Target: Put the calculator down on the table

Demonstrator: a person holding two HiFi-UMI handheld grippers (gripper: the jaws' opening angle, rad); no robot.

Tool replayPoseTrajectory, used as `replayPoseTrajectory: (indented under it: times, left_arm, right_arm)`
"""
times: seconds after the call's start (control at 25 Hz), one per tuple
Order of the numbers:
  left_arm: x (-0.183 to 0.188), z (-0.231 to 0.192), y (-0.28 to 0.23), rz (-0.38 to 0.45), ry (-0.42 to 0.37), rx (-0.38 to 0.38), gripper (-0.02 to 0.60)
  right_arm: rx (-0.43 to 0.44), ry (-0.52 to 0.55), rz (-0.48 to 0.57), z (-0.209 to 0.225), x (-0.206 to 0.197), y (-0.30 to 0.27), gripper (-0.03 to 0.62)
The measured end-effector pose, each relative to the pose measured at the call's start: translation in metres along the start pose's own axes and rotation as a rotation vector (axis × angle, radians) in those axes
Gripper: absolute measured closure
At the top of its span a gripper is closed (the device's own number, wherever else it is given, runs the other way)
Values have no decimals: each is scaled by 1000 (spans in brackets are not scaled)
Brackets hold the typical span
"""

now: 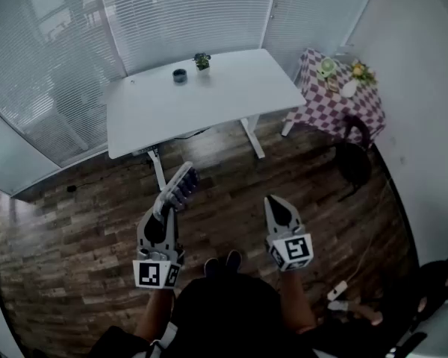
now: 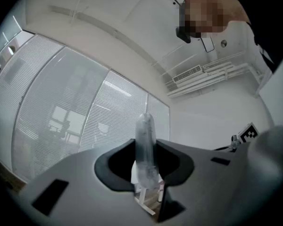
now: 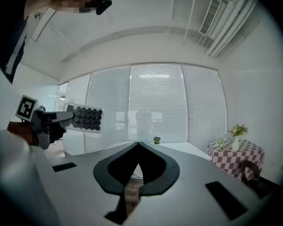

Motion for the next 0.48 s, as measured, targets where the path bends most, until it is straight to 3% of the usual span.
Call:
replayPoseTrajectory:
  times: [0.48]
  left_arm:
    - [-2,16,-7,1,-7,-20,483]
  right_arm:
    - [31,-28,-9,6,-2,0,589]
Point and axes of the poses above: the fingertips, and each gripper's own axes: y backward along the fingers, z to its right, x out of its top, the point moved 8 cm from there along y, backward along the fingers, and after that the axes turned 10 degrees about y, right-handed, at the moved point
